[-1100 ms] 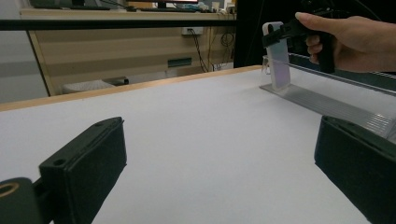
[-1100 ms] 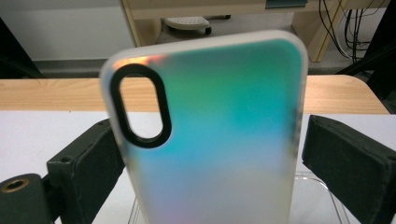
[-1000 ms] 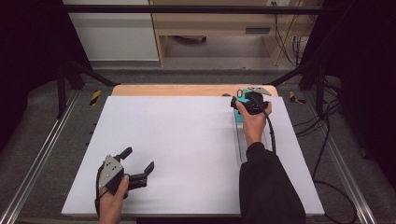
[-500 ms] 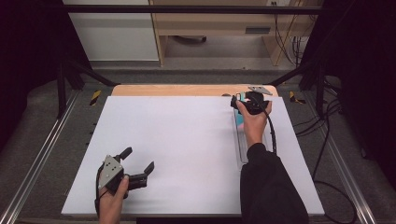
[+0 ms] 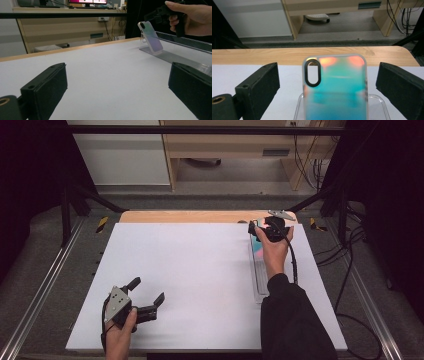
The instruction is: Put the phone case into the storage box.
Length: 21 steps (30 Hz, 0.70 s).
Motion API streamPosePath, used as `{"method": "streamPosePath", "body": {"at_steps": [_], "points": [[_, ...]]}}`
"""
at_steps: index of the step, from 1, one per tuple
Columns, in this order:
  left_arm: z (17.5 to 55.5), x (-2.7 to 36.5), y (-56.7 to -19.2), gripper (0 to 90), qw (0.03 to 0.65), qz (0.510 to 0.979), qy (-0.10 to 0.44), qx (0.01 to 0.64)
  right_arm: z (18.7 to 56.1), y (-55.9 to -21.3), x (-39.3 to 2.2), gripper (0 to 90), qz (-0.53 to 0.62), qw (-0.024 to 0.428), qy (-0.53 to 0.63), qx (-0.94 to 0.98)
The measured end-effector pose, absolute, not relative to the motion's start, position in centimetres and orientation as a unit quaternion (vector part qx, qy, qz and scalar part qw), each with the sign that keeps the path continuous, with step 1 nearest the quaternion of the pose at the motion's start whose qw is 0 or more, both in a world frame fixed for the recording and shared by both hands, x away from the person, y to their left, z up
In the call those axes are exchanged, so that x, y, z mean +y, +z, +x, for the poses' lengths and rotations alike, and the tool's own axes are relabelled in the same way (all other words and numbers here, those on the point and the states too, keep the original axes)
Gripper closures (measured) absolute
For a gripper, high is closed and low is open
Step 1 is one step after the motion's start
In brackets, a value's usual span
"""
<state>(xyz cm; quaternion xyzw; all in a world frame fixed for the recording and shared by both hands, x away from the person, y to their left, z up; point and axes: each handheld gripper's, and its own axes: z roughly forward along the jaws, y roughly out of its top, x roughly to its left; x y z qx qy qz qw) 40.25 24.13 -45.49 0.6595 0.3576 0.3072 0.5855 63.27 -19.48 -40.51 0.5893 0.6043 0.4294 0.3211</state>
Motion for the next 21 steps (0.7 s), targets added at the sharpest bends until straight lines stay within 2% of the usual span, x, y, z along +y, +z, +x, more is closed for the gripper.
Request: {"method": "streamPosePath", "body": {"at_steps": [21], "points": [[40.5,24.0,-45.6,1.6,0.580,0.663,0.308,0.359,61.9,-39.1,-19.9,4.6,0.585,0.286,0.435,0.622]]}}
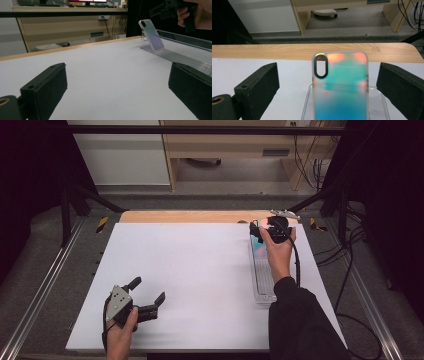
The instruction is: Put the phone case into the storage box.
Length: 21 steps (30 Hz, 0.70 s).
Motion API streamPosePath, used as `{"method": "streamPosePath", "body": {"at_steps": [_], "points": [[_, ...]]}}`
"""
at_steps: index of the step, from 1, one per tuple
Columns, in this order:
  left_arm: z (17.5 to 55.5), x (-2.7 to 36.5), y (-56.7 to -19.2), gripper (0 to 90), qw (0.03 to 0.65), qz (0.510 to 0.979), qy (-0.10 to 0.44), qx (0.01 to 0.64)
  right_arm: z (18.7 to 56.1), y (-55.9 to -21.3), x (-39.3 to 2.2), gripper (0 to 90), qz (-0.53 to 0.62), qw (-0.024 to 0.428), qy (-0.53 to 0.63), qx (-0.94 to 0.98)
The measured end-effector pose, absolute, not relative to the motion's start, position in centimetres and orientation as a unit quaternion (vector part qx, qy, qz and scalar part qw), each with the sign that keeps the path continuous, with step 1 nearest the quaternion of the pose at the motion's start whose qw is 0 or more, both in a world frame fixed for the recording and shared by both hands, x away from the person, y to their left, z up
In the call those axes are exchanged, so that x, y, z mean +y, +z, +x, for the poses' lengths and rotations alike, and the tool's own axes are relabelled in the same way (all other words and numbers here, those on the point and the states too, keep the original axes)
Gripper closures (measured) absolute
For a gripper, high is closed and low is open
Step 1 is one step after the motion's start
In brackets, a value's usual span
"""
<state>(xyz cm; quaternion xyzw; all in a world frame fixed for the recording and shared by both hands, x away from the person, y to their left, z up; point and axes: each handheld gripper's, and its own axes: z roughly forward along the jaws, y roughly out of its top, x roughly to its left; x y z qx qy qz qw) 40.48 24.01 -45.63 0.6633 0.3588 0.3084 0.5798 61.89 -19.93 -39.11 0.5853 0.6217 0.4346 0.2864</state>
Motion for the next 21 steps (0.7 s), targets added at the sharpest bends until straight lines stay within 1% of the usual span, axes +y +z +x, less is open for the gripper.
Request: {"method": "streamPosePath", "body": {"at_steps": [6,14,21], "points": [[40.51,23.98,-45.65,1.4,0.577,0.666,0.309,0.357,61.90,-39.17,-19.94,4.9,0.583,0.275,0.434,0.630],[40.30,24.15,-45.62,1.3,0.579,0.665,0.308,0.357,61.77,-38.94,-19.96,5.6,0.580,0.279,0.432,0.632],[40.26,24.40,-45.59,1.3,0.578,0.662,0.310,0.362,61.65,-38.71,-19.84,5.8,0.583,0.274,0.444,0.624]]}}
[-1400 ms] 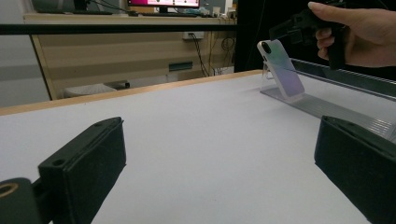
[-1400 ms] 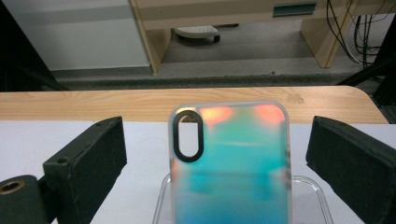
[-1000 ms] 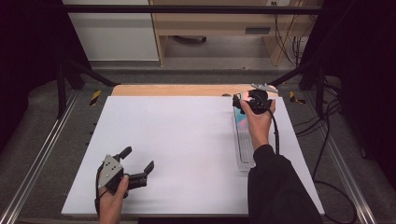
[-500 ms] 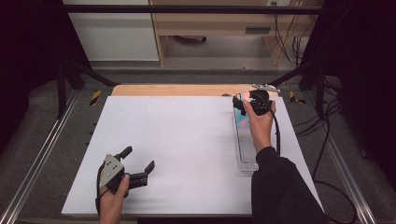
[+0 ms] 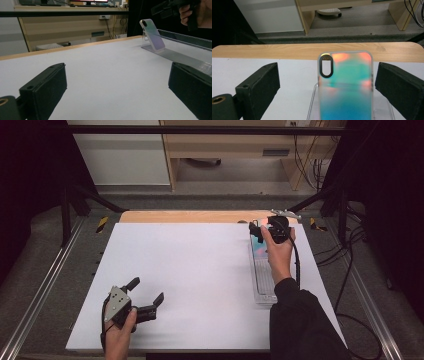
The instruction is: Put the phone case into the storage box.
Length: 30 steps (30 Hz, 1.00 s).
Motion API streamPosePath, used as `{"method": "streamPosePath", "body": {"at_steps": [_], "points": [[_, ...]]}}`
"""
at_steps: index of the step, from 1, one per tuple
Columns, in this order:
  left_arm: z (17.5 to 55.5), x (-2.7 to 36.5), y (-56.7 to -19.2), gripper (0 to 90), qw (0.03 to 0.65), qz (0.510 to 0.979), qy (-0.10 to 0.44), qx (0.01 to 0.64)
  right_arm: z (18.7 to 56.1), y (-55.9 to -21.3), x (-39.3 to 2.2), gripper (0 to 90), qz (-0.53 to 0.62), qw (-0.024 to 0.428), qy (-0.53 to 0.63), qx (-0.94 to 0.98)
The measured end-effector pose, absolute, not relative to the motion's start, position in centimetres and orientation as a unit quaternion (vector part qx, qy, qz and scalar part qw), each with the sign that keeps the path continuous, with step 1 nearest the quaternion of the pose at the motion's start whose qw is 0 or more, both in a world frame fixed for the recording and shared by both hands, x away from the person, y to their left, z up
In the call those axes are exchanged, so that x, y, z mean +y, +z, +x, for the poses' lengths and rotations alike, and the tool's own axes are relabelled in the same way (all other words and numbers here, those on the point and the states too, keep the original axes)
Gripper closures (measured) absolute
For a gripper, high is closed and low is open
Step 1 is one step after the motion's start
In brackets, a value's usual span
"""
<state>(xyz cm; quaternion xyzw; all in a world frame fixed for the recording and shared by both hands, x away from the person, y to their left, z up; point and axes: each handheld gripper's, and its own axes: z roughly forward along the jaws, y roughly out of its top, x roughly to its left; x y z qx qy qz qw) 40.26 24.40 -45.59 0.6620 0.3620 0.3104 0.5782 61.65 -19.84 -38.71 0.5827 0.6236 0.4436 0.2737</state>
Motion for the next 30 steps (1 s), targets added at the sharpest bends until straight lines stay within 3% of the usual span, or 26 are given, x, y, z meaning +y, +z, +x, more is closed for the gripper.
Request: {"method": "streamPosePath", "body": {"at_steps": [15,30], "points": [[40.3,24.3,-45.6,1.3,0.578,0.663,0.310,0.360,60.5,-37.3,-19.4,6.0,0.567,0.294,0.469,0.611],[40.3,24.3,-45.6,1.3,0.577,0.664,0.311,0.359,59.2,-36.2,-18.8,4.9,0.553,0.281,0.477,0.623]]}}
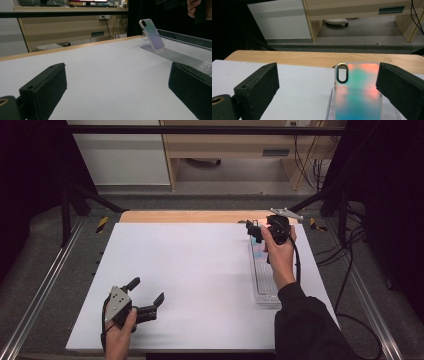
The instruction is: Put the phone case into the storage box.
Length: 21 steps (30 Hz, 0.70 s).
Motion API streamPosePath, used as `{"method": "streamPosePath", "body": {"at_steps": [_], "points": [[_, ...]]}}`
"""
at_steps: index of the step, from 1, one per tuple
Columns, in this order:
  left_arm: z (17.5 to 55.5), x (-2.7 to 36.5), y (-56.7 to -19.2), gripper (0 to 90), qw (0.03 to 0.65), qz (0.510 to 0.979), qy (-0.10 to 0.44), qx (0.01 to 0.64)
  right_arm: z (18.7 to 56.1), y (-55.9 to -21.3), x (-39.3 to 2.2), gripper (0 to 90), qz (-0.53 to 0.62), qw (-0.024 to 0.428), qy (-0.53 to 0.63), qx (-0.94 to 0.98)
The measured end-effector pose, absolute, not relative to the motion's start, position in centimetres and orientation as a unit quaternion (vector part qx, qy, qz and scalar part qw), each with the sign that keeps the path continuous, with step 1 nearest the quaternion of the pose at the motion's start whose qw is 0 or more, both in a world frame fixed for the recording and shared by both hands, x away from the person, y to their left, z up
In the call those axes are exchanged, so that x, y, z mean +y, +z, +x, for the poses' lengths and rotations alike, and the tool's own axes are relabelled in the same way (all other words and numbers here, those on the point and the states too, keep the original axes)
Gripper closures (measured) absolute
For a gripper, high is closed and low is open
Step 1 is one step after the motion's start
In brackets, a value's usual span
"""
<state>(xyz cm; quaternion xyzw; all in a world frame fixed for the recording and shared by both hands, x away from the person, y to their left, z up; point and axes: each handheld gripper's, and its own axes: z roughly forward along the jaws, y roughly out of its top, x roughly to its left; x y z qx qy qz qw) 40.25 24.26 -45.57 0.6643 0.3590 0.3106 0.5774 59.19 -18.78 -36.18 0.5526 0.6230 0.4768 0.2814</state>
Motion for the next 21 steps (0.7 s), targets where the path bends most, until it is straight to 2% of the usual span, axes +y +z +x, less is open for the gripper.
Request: {"method": "streamPosePath", "body": {"at_steps": [21], "points": [[40.2,24.3,-45.5,1.3,0.579,0.663,0.311,0.358,56.7,-34.5,-17.7,3.8,0.513,0.254,0.490,0.657]]}}
